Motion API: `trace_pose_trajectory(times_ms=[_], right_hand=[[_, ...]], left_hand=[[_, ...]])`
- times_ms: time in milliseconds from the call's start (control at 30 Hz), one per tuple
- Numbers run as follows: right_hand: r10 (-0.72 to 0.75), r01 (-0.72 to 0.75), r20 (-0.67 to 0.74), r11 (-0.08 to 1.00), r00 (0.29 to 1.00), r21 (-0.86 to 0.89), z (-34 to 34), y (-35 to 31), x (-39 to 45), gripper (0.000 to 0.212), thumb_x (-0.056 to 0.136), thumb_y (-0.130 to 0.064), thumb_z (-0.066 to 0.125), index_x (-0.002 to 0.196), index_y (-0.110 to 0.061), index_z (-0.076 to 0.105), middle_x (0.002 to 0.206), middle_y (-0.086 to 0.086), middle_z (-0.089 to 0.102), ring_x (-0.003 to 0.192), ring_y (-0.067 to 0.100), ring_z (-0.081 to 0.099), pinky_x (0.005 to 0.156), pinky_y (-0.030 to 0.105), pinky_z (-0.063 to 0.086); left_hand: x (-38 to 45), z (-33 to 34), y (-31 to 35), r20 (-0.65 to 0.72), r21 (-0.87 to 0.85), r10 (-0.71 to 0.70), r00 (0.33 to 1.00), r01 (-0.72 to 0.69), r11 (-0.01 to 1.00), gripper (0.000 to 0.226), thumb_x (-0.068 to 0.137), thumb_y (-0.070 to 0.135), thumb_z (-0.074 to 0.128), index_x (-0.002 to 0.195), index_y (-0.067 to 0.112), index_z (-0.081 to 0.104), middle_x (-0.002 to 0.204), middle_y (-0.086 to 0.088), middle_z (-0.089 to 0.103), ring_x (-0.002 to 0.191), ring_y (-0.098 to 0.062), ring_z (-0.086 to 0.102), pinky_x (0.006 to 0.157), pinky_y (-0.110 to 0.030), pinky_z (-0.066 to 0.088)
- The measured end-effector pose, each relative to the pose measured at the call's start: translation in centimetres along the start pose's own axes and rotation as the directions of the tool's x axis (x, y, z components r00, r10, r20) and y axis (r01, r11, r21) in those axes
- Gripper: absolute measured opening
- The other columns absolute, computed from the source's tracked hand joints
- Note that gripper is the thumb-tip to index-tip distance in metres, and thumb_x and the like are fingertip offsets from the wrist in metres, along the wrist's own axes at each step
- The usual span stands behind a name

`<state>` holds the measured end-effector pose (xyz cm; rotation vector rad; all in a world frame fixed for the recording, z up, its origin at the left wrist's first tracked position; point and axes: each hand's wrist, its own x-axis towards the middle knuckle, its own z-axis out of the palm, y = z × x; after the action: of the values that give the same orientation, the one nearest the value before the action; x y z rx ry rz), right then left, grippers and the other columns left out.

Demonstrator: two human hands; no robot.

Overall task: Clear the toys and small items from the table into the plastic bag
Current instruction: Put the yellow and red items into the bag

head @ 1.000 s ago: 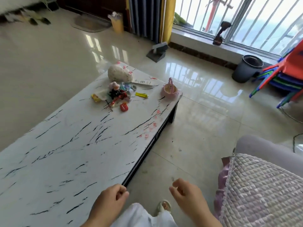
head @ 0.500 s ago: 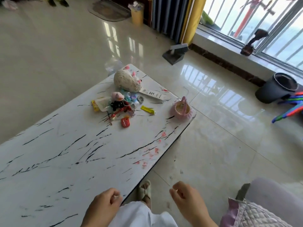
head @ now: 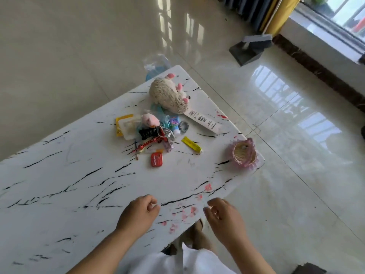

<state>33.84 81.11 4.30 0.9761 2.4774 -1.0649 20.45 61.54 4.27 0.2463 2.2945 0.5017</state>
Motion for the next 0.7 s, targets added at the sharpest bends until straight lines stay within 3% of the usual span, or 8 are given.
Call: trace_pose_trajectory(times_ms=[133, 300, 467, 600, 700], right_hand=[[-0.044, 0.046, 0.078, 0.999, 0.996, -0.026, 0.5, -0.2, 7.8, 0.025, 0.088, -0.032, 0.055, 0.110, -0.020, 0.060, 0.099, -0.007, 0.058, 0.090, 0.011, 0.052, 0.070, 0.020, 0.033], [-0.065, 0.084, 0.168, 0.991, 0.984, -0.108, 2.3, 0.2, 16.2, 0.030, 0.088, -0.037, 0.053, 0.114, -0.022, 0.057, 0.108, -0.004, 0.060, 0.101, 0.015, 0.055, 0.069, 0.023, 0.037], [-0.091, 0.120, 0.214, 0.985, 0.973, -0.126, 4.4, 0.8, 22.4, 0.033, 0.089, -0.035, 0.054, 0.118, -0.019, 0.056, 0.113, 0.000, 0.059, 0.106, 0.020, 0.054, 0.080, 0.028, 0.046], [-0.134, 0.162, 0.156, 0.970, 0.979, -0.181, 5.9, 1.2, 25.9, 0.034, 0.088, -0.032, 0.056, 0.118, -0.018, 0.056, 0.118, 0.002, 0.056, 0.111, 0.024, 0.048, 0.084, 0.032, 0.042], [-0.164, 0.177, 0.077, 0.960, 0.983, -0.217, 6.7, 1.4, 27.5, 0.036, 0.086, -0.027, 0.058, 0.119, -0.014, 0.054, 0.116, 0.007, 0.052, 0.107, 0.027, 0.044, 0.084, 0.036, 0.042]], left_hand=[[5.8, 1.1, 1.4, -0.048, -0.084, -0.113, 0.992, 0.109, 0.990, 0.026, 0.087, 0.032, 0.058, 0.111, 0.021, 0.060, 0.107, 0.004, 0.060, 0.093, -0.011, 0.057, 0.081, -0.024, 0.045], [13.4, 3.4, 2.2, -0.078, -0.113, -0.183, 0.980, 0.174, 0.978, 0.039, 0.086, 0.031, 0.059, 0.123, 0.020, 0.052, 0.129, 0.000, 0.049, 0.113, -0.017, 0.052, 0.090, -0.028, 0.043], [20.5, 4.9, 1.7, -0.180, 0.107, -0.050, 0.982, 0.070, 0.992, 0.065, 0.081, 0.026, 0.064, 0.139, 0.019, 0.035, 0.148, -0.002, 0.028, 0.135, -0.024, 0.027, 0.105, -0.035, 0.033], [24.1, 6.2, 0.0, -0.116, 0.394, -0.006, 0.993, 0.052, 0.918, 0.085, 0.081, 0.015, 0.057, 0.148, 0.025, 0.006, 0.157, -0.003, -0.006, 0.144, -0.029, -0.009, 0.116, -0.046, 0.013], [24.8, 7.2, -1.1, -0.153, 0.364, -0.035, 0.988, 0.090, 0.927, 0.089, 0.077, 0.003, 0.054, 0.148, 0.030, 0.007, 0.157, -0.001, -0.006, 0.144, -0.032, -0.007, 0.112, -0.048, 0.023]])
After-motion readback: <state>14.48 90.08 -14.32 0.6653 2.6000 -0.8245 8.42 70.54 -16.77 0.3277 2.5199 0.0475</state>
